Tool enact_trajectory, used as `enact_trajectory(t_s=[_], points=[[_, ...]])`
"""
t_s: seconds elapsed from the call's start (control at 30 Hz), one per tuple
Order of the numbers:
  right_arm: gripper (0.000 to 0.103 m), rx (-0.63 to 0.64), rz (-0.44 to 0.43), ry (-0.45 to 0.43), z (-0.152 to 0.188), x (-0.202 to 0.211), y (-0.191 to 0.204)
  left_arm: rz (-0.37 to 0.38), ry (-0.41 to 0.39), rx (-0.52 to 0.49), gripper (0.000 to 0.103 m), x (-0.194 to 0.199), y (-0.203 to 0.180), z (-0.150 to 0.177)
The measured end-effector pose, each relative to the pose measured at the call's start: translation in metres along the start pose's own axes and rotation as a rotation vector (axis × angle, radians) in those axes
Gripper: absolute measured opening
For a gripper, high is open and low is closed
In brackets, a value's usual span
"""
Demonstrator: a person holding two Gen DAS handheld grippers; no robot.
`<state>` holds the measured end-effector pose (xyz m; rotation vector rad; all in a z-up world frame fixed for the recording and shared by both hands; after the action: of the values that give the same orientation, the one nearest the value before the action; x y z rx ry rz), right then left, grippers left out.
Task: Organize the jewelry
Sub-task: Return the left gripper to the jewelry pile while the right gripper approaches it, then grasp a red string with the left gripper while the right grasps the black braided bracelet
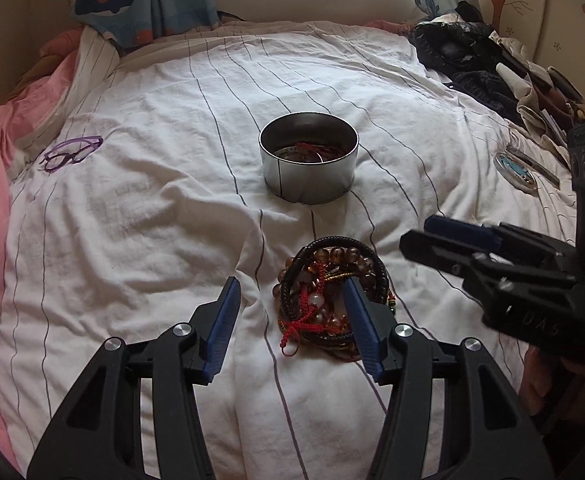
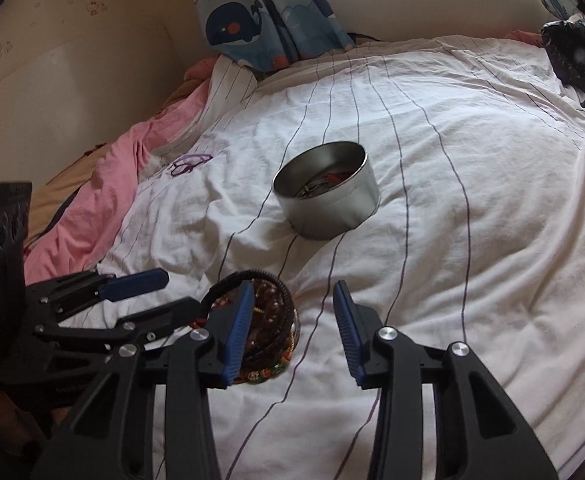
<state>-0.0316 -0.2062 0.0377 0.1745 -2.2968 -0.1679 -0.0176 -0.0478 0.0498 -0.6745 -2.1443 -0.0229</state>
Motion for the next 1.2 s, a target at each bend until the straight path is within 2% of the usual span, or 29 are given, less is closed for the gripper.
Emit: enact_trajectory(t_s=[0.2, 0.43, 0.5, 0.7, 0.83, 0.87, 0.9, 0.93, 0.97, 1.07, 1.2], points=[[0.016, 0.028, 0.018, 0.05, 0.014, -0.017, 0.009, 0.009, -0.029, 0.115, 0.055, 0.019, 0.029, 0.007], [0.012, 0.012, -0.003, 0.074, 0.011, -0.027, 0.009, 0.075, -0.058, 0.244, 0.058, 0.024, 0.054, 0.007], [0.0, 0.005, -0.002, 0.048, 0.01, -0.023, 0.008, 0.073, -0.064, 0.247, 0.058, 0.024, 0.054, 0.006], [0.0, -0.008, 0.016, -0.03, 0.001, -0.002, -0.003, 0.055, -0.057, 0.224, 0.059, 0.02, 0.048, 0.004], [0.001, -0.061, -0.052, -0.018, 0.001, -0.005, -0.012, 0.04, -0.063, 0.218, 0.059, 0.02, 0.049, 0.003], [0.006, -0.064, -0.044, -0.011, 0.002, -0.007, -0.01, 0.041, -0.065, 0.225, 0.059, 0.021, 0.05, 0.003], [0.039, -0.068, -0.047, -0.004, 0.002, -0.009, -0.008, 0.045, -0.066, 0.228, 0.059, 0.021, 0.051, 0.004], [0.048, -0.072, -0.043, -0.015, 0.002, -0.01, -0.006, 0.045, -0.065, 0.226, 0.06, 0.02, 0.051, 0.004], [0.05, -0.065, -0.033, -0.019, 0.002, -0.01, -0.004, 0.041, -0.062, 0.221, 0.06, 0.02, 0.05, 0.004], [0.044, -0.057, -0.042, 0.01, 0.001, -0.017, -0.001, 0.045, -0.057, 0.22, 0.06, 0.019, 0.051, 0.005], [0.03, -0.076, -0.059, 0.08, 0.006, -0.036, -0.005, 0.053, -0.06, 0.217, 0.06, 0.019, 0.05, 0.005]])
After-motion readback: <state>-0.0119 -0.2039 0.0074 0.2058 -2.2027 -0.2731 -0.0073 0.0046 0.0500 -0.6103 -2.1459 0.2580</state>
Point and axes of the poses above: each gripper's, at about its wrist camera, not at the fingertips, and x roughly against the way its jaws point, y to its left, z to its underside, the point moved 1 cm from there along -x, roughly the way its jaws point, and after that the axes turned 11 degrees about z, right-handed, at the moved point
